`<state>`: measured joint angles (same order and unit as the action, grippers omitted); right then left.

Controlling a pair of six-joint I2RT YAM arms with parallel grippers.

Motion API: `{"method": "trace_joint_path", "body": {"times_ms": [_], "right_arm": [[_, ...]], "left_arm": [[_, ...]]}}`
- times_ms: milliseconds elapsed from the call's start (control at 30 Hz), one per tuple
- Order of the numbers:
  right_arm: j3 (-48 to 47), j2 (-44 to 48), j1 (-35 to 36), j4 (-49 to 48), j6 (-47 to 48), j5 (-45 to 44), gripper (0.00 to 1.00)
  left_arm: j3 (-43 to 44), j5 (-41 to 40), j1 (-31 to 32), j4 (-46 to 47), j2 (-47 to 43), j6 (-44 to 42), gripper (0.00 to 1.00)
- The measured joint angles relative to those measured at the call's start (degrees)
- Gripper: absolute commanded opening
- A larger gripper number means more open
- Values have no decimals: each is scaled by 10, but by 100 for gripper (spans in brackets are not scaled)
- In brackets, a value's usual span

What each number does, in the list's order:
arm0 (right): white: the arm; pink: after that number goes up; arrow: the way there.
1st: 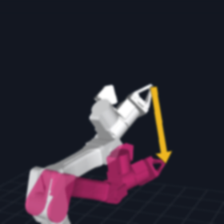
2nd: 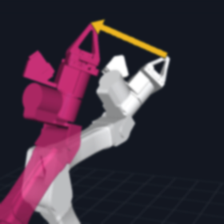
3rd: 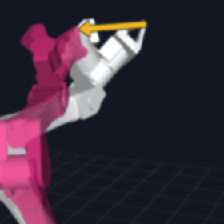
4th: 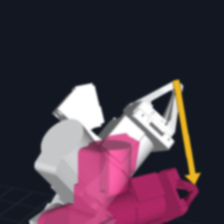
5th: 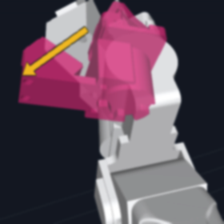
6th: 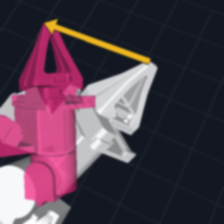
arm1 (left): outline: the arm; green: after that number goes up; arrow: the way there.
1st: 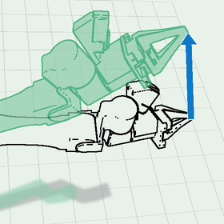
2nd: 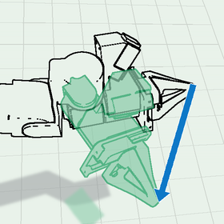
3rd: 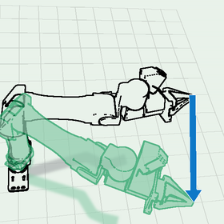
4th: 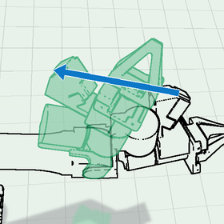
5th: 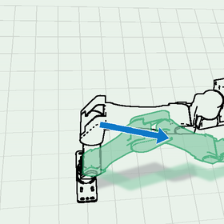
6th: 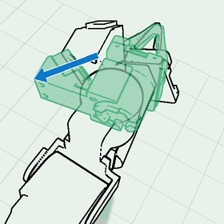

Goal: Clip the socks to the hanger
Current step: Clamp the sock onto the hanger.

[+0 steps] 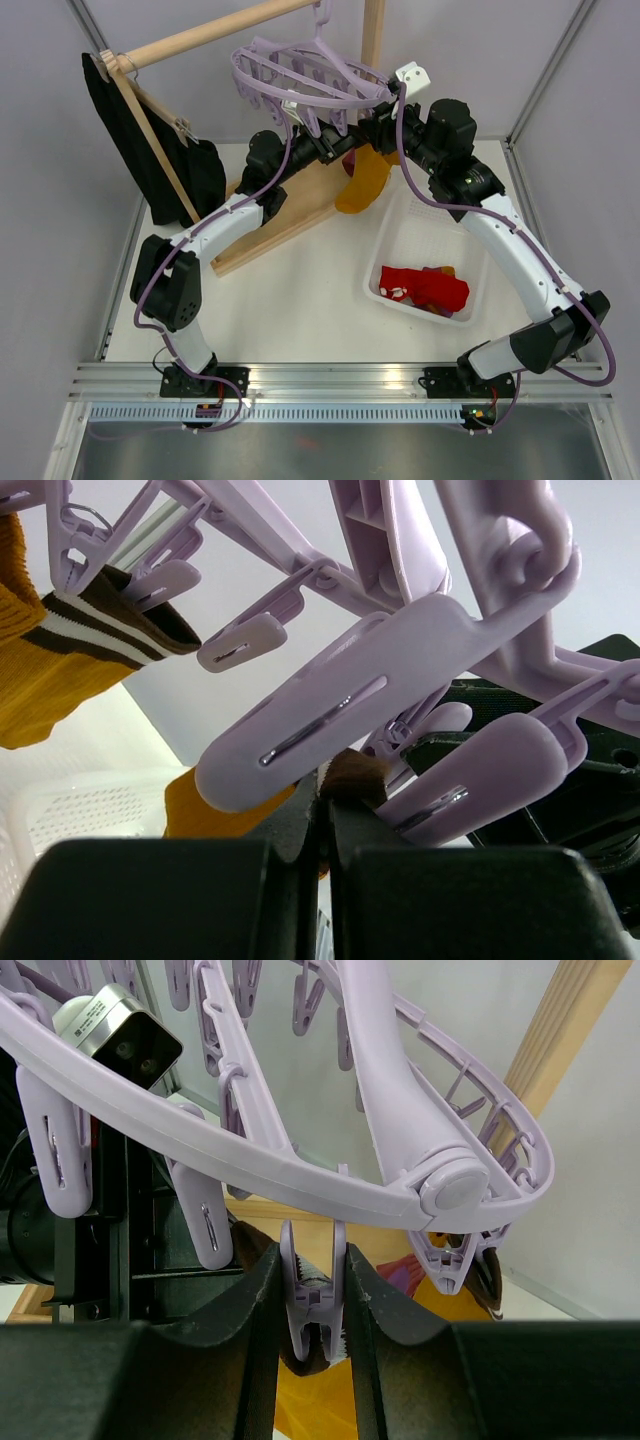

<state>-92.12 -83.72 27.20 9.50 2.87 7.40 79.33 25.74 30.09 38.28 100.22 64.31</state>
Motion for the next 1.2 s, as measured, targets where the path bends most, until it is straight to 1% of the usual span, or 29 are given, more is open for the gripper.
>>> {"method": "trace_joint_path", "body": {"times_ms": [67,100,200,233,267,300,367,400,467,500,533,567,700,800,833,933,1067,1200], "right_arm": [[0,0,0,0,0,0,2],[1,0,0,-1,0,0,9],[2,1,0,-2,0,0,18],[3,2,0,-2,0,0,24],[3,2,0,-3,0,-1,26],[5,3,0,-4,0,-2,34],[6,4,0,-5,0,-2,41],[7,4,0,-5,-1,-2,50],[8,5,0,-4,-2,-2,59],[8,7,0,-3,-3,-3,67],[9,8,0,-2,-3,-4,69],[9,10,0,1,-5,-4,72],[9,19,0,12,-15,-11,77],[8,29,0,26,-34,-19,80],[8,33,0,31,-42,-23,81],[8,47,0,52,-70,-44,83],[8,67,0,83,-111,-83,85],[28,91,0,122,-168,-149,85]], "left_arm": [[0,0,0,1,0,2,2],[0,1,0,1,0,2,2],[0,2,0,3,0,4,2],[0,3,0,4,0,4,2],[0,3,0,5,0,5,2],[0,4,0,6,0,5,2],[0,4,0,9,0,6,3],[0,4,0,9,0,6,3],[0,6,0,10,0,7,8],[0,9,0,10,0,7,11],[0,12,0,9,0,8,16],[-3,15,0,9,0,7,19],[-36,15,0,-1,-9,2,32],[-94,10,0,-32,-33,-16,36],[-117,3,0,-45,-45,-26,40],[-176,-16,0,-90,-80,-59,44],[-248,-50,0,-144,-140,-106,46],[-303,-94,1,-201,-221,-151,47]]}}
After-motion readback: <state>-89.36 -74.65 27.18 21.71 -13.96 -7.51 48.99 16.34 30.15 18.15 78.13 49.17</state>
